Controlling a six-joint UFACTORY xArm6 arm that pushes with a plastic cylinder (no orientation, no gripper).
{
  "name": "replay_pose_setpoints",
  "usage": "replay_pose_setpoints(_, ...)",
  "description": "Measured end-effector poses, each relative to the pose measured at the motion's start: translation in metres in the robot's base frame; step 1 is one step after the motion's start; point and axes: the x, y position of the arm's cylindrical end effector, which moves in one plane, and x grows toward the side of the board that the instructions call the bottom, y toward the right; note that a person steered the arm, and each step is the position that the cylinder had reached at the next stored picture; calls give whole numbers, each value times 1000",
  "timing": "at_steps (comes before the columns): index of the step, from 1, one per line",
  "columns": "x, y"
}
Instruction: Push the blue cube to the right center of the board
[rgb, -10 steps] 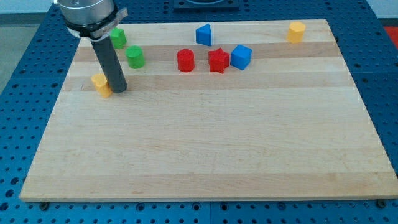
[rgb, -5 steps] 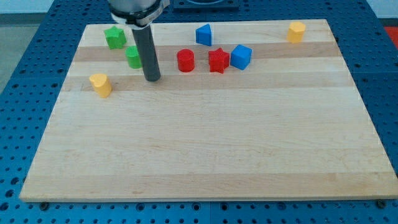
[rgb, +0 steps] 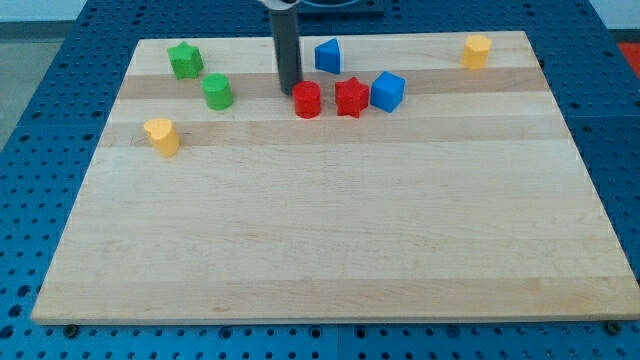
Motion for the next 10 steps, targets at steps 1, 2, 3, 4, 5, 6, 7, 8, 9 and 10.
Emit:
replay_pose_setpoints(1,0,32)
replay_pose_setpoints(2,-1,56)
replay_pose_setpoints(3,-1,82)
replay_pose_setpoints(4,0,108)
replay_pose_setpoints(5,8,135)
replay_pose_setpoints(6,22,150)
replay_pose_setpoints(7,38,150)
replay_pose_setpoints(8,56,150)
replay_pose_setpoints(9,73,150)
replay_pose_setpoints(10,87,150)
